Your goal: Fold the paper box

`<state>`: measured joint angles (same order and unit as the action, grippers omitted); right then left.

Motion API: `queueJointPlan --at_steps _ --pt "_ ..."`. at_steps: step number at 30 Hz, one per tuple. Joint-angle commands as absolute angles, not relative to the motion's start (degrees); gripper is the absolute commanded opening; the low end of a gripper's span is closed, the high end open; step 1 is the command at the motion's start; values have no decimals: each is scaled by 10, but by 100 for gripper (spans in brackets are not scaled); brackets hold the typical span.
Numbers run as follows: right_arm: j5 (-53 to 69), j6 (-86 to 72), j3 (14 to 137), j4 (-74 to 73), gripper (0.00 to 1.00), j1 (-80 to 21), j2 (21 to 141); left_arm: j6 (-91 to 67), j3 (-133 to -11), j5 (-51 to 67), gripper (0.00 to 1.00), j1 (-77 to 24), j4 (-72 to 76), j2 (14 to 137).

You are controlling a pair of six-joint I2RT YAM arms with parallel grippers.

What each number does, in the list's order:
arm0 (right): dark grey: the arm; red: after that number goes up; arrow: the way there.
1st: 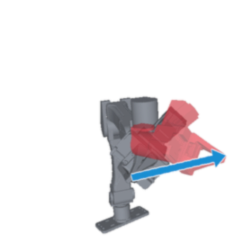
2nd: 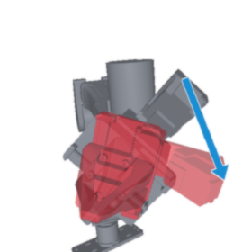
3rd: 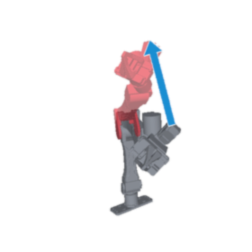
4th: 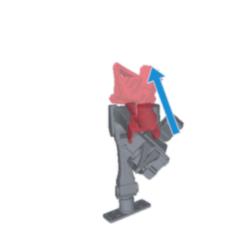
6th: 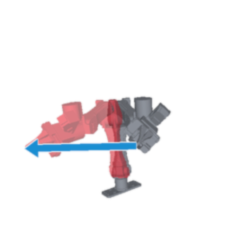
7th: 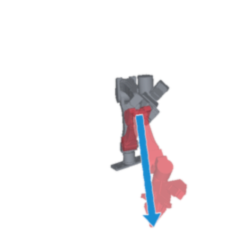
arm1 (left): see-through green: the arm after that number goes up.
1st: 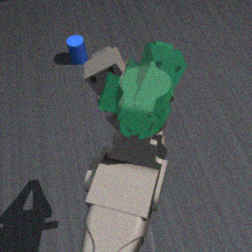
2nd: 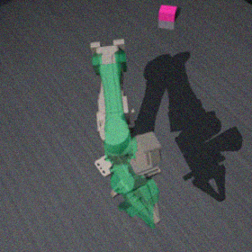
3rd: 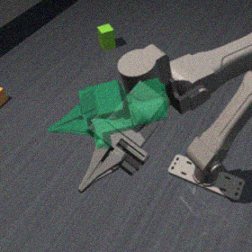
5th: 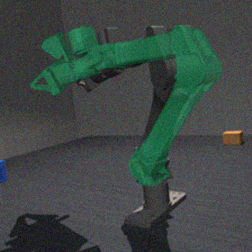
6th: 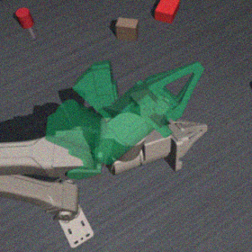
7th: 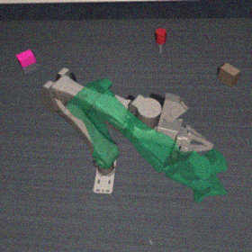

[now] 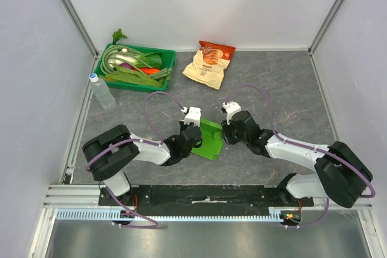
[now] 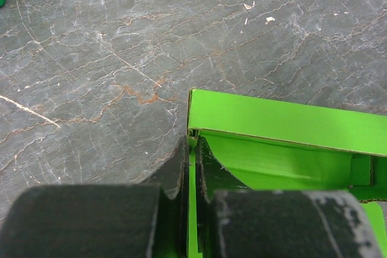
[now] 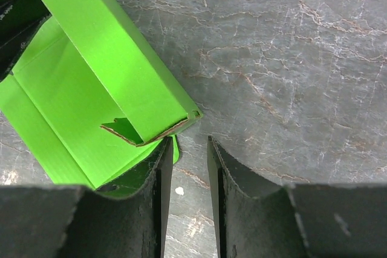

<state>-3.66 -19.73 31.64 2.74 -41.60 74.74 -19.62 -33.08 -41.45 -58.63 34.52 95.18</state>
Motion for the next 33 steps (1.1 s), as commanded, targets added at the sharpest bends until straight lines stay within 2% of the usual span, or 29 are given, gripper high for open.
queueJointPlan --at_steps 1,8,12,16,21,24,27,31,33 --pt "-3 -185 320 109 37 -424 742 -207 -340 -401 2 -596 349 946" --pt "22 -171 302 151 46 -424 738 -207 -337 -401 2 -597 348 941" --pt "-25 -156 297 162 45 -424 749 -207 -339 -402 2 -597 349 945" --pt "-24 -159 304 164 45 -424 761 -207 -338 -402 2 -597 349 942" --pt "13 -177 317 134 46 -424 766 -207 -338 -403 2 -597 348 944" --pt "34 -206 313 116 47 -424 728 -208 -339 -405 2 -597 346 944" --pt "-1 -249 340 14 47 -424 673 -212 -340 -410 2 -597 344 945" --pt "-152 -313 400 -197 51 -422 612 -212 -342 -409 2 -597 343 946" --pt "-197 -325 410 -239 54 -404 604 -213 -343 -407 2 -597 343 947"
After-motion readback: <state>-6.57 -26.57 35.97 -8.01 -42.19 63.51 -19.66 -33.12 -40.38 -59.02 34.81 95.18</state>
